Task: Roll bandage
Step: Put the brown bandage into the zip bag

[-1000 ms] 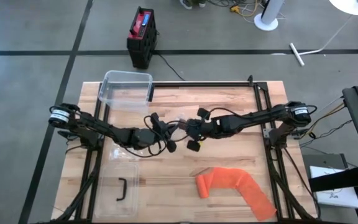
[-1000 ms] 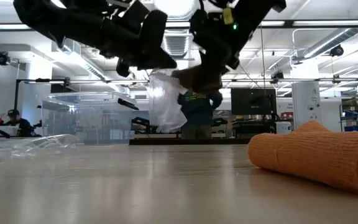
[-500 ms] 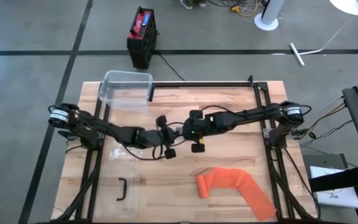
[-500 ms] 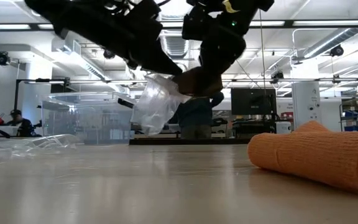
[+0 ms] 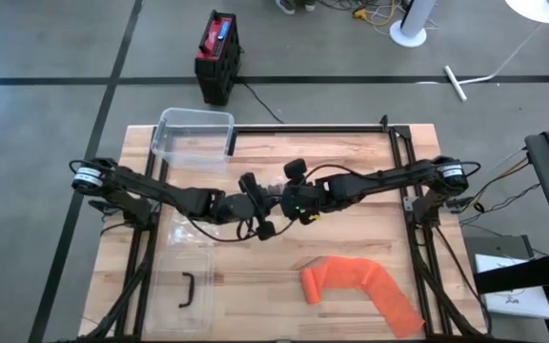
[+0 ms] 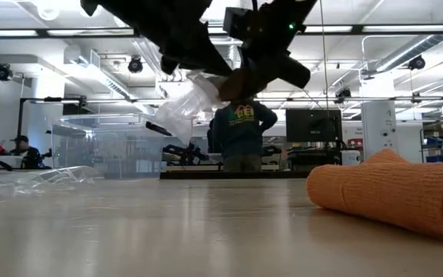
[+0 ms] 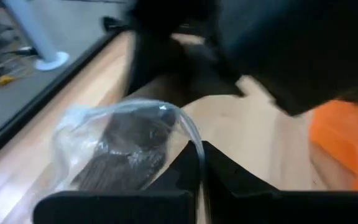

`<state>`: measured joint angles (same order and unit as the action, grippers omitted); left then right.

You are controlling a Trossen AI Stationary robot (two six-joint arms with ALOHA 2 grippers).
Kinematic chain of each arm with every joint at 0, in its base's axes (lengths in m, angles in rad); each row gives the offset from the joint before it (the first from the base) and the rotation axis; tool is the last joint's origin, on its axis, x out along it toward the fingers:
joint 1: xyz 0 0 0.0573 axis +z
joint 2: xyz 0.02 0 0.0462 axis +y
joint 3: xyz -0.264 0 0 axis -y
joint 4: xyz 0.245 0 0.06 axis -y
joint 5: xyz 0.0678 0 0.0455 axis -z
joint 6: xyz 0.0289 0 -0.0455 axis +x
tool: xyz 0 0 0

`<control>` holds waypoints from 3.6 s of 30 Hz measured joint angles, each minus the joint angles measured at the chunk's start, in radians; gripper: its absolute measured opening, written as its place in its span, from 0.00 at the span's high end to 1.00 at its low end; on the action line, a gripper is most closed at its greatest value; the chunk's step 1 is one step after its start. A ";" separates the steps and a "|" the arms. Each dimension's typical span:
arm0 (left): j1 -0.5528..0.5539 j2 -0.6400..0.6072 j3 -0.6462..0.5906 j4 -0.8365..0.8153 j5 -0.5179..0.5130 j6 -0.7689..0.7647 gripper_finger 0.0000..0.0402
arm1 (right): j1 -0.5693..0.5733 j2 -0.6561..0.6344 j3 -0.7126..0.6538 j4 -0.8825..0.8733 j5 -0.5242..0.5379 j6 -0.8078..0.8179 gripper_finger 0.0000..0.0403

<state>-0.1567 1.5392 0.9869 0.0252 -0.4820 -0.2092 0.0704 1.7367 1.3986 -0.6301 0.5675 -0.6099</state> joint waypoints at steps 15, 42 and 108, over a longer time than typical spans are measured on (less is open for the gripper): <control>0.001 -0.005 -0.186 0.333 -0.075 0.094 1.00 | -0.174 -0.003 0.138 -0.042 -0.557 0.698 0.85; 0.032 -0.005 -0.543 0.908 -0.223 -0.059 1.00 | -0.269 -0.142 -0.471 0.974 -0.681 1.390 0.85; 0.102 -0.264 -0.348 -0.002 0.047 -0.169 1.00 | -0.567 -0.026 -0.246 0.139 -0.506 1.251 0.29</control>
<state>-0.0542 1.2753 0.6392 0.0233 -0.4347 -0.3781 -0.4970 1.7109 1.1526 -0.4909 0.0612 0.6408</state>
